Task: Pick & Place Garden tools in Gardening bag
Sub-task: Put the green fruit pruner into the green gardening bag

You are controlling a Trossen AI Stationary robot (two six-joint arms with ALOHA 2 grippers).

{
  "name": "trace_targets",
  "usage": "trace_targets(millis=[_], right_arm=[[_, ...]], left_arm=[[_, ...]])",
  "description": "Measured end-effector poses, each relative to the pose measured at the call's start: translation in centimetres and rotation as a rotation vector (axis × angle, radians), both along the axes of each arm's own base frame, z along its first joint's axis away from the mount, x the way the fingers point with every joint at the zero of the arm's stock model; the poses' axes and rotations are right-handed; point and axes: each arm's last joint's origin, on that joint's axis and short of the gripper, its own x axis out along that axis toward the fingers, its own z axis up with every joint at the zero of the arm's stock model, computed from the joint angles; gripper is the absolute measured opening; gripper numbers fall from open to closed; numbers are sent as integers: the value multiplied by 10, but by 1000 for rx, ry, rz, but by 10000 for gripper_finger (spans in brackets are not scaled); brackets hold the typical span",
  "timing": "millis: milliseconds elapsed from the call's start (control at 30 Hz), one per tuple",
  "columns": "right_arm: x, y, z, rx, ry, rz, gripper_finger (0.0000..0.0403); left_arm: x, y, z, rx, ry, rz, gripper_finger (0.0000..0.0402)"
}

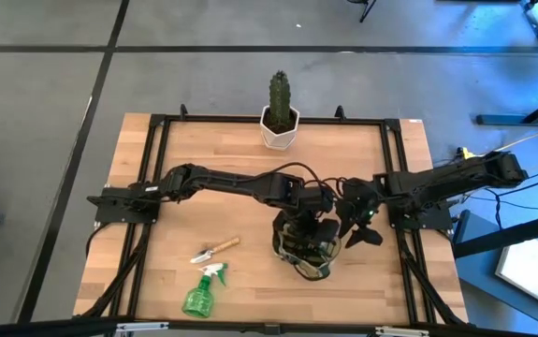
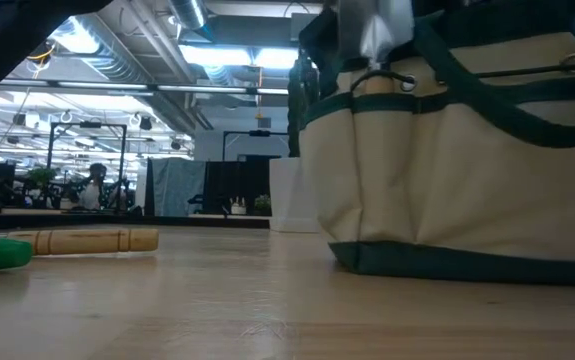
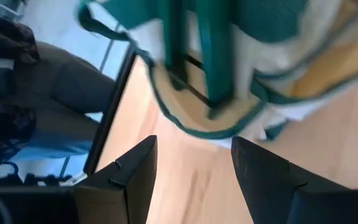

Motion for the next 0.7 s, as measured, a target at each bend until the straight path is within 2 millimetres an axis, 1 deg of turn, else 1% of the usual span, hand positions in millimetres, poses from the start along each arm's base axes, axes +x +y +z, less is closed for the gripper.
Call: trace_targets(millis=[133, 233, 367, 467, 700], right_arm=[[6, 7, 4, -18, -59, -59, 209], [11, 8, 5, -36, -88, -102, 209], [15, 10, -5, -23, -27, -90, 209], [15, 12, -15, -31, 45, -64, 209], [17, 19, -15, -34, 16, -44, 209]], left_arm=[[-4, 3, -3, 7, 50, -12, 8], [-5, 6, -3, 11, 57, -10, 8], [-5, 12, -2, 18, 61, -10, 7], [-5, 16, -2, 19, 62, -3, 7], [-6, 17, 0, 22, 54, -1, 7]])
